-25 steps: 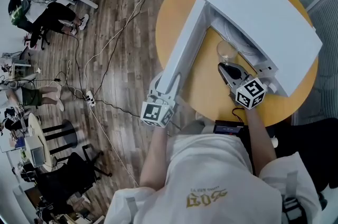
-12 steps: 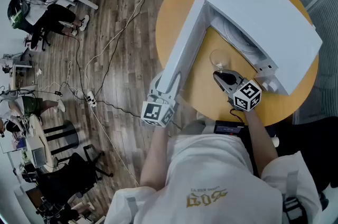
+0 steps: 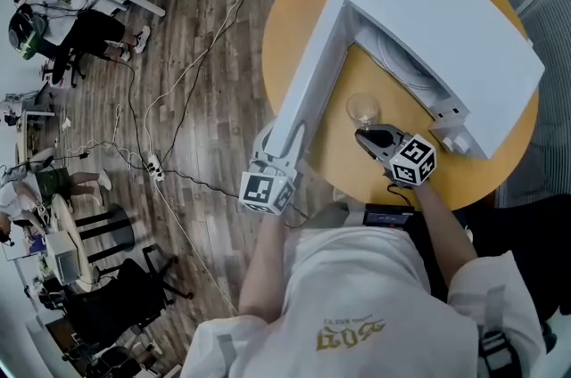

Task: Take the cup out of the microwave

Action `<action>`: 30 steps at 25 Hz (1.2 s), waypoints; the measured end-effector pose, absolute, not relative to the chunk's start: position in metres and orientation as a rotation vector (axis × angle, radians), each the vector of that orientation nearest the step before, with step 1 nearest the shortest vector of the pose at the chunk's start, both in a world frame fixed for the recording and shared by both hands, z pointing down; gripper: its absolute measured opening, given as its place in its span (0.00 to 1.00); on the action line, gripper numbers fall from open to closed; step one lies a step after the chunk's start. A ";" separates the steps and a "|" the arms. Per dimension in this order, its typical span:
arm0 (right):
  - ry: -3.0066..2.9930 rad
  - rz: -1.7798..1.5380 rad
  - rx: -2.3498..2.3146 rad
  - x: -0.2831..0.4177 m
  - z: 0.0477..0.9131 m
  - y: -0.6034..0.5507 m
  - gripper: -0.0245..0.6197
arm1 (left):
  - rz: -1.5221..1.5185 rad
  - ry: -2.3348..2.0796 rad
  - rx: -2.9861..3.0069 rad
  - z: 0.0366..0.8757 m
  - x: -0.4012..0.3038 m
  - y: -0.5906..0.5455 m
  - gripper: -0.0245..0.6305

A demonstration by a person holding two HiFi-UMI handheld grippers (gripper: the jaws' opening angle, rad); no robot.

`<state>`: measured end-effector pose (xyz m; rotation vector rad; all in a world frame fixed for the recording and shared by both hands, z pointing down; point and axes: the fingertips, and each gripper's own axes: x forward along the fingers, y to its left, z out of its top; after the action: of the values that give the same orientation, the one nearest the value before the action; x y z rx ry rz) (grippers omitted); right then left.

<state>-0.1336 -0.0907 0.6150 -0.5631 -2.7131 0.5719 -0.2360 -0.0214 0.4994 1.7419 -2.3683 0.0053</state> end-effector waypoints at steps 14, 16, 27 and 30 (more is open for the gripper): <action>-2.669 0.298 -0.637 -0.116 0.644 -0.081 0.07 | -0.019 -2.382 1.735 0.502 -0.236 -0.018 0.32; -2.658 0.259 -0.645 -0.114 0.647 -0.081 0.07 | -0.021 -2.385 1.735 0.502 -0.237 -0.018 0.32; -2.622 0.080 -0.651 -0.107 0.656 -0.079 0.07 | -0.030 -2.382 1.742 0.502 -0.237 -0.018 0.32; -2.620 0.040 -0.642 -0.108 0.657 -0.080 0.08 | -0.027 -2.383 1.742 0.502 -0.237 -0.017 0.32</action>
<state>-0.1076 -0.0798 0.6573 -0.6421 -2.6199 0.0397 -0.2375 -0.0172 0.5016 1.7417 -2.3827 -0.0270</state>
